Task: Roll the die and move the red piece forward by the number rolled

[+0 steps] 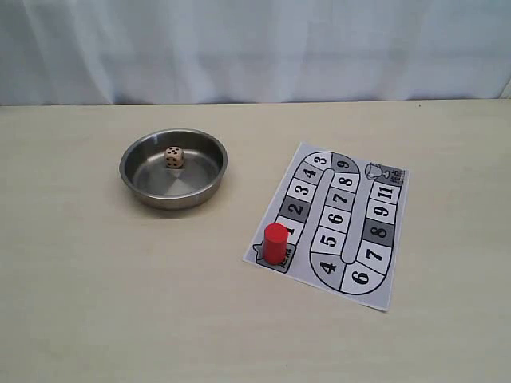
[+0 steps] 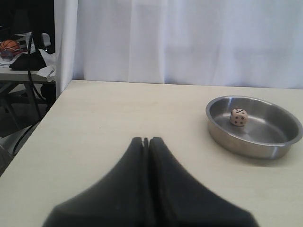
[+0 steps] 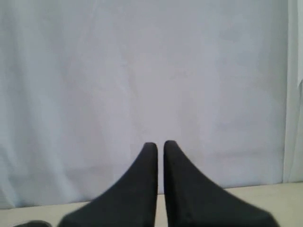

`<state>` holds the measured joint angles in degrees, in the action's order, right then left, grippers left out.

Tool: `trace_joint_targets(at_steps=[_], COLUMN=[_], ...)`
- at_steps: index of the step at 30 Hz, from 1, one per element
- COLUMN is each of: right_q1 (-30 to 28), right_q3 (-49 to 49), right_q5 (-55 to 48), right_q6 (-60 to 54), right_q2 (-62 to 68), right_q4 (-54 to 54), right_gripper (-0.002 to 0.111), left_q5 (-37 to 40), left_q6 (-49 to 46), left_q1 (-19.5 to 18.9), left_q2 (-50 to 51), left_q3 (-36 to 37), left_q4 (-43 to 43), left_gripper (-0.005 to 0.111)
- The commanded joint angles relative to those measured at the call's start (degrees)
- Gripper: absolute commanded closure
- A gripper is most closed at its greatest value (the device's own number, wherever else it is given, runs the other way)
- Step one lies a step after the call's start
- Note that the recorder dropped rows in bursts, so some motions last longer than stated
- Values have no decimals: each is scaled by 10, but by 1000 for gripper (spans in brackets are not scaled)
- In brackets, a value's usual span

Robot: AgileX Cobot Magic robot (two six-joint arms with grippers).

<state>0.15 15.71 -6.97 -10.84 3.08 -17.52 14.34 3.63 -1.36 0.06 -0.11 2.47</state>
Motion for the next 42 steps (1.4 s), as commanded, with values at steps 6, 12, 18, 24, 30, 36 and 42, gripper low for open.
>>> trace_joint_targets(at_steps=[6, 12, 18, 24, 30, 36, 42], right_q1=[-3, -3, -3, 22, 87, 156, 223], right_q3=[128, 183, 216, 266, 341, 399, 463], right_q5=[-98, -95, -97, -129, -189, -208, -219], right_q6=[-16, -35, -73, -100, -115, -105, -93], right_q2=[188, 305, 407, 499, 594, 687, 790], right_q4=[0, 2, 2, 2, 2, 2, 2], right_gripper=[104, 104, 104, 83, 59, 58, 58], left_q5=[-10, -10, -10, -13, -13, -13, -13], left_q6=[1, 1, 1, 1, 1, 1, 1], left_q1=[0, 0, 0, 0, 0, 0, 0], left_q2=[-1, -1, -1, -1, -1, -1, -1], left_q3=[1, 1, 1, 1, 1, 1, 1], left_q4=[0, 0, 0, 0, 0, 0, 0], left_gripper=[107, 107, 107, 107, 107, 107, 107])
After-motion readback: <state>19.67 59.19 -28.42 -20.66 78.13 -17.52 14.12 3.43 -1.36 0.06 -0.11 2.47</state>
